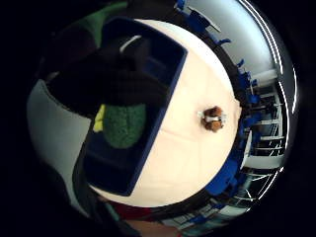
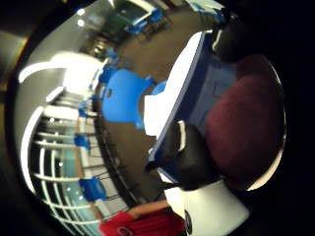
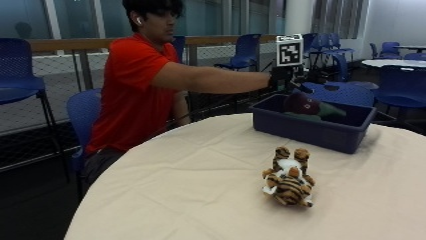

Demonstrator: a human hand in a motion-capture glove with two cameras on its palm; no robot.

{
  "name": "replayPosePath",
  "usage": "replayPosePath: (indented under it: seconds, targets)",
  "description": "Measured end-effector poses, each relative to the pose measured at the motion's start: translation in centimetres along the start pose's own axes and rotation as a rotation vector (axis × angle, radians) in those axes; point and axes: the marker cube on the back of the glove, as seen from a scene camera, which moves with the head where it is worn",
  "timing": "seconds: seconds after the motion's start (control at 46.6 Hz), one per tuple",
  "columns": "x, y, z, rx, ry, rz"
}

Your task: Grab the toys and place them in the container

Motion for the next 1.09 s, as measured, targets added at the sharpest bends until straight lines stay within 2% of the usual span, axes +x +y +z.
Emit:
replayPosePath:
  seconds: [0.172,0.365,0.493,0.73,0.901,1.094]
  targets:
    - [3.4,1.2,-0.5,0.007,0.027,0.023]
    - [13.5,2.7,-2.3,-0.003,0.186,0.105]
    - [19.7,3.1,-3.1,-0.017,0.194,0.291]
    - [30.8,4.6,-4.0,-0.068,0.242,0.457]
    - [36.2,5.4,-2.3,-0.124,0.233,0.548]
    - [38.2,5.8,1.5,-0.186,0.138,0.589]
